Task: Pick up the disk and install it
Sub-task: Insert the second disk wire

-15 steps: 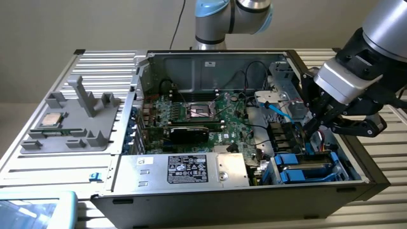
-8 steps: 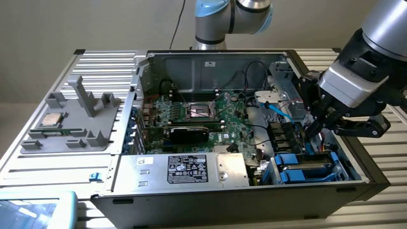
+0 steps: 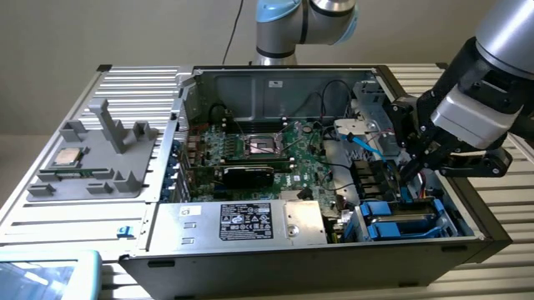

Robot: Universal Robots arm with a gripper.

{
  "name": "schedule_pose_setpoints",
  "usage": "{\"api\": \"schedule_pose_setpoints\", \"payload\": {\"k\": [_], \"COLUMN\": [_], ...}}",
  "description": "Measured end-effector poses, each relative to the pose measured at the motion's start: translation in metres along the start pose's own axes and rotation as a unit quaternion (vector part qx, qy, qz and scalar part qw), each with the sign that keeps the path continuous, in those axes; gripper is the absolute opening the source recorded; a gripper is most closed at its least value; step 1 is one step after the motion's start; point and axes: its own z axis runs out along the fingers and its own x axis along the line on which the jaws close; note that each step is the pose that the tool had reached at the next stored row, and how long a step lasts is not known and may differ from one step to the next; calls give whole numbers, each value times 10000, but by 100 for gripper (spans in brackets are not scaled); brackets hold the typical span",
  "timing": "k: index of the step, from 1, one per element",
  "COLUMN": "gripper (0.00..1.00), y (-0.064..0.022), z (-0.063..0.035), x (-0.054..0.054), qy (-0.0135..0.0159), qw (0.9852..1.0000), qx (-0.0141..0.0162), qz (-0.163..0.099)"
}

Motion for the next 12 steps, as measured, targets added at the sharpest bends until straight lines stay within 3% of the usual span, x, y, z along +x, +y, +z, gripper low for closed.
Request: {"api": "schedule_pose_setpoints", "payload": {"k": [6,12], "gripper": [11,11], "y": [0,0], "z": [0,0], "x": [0,0], "qy": [-28,-56], "qw": [9985,9940], "qx": [-60,-120], "qz": [-543,-1085]}}
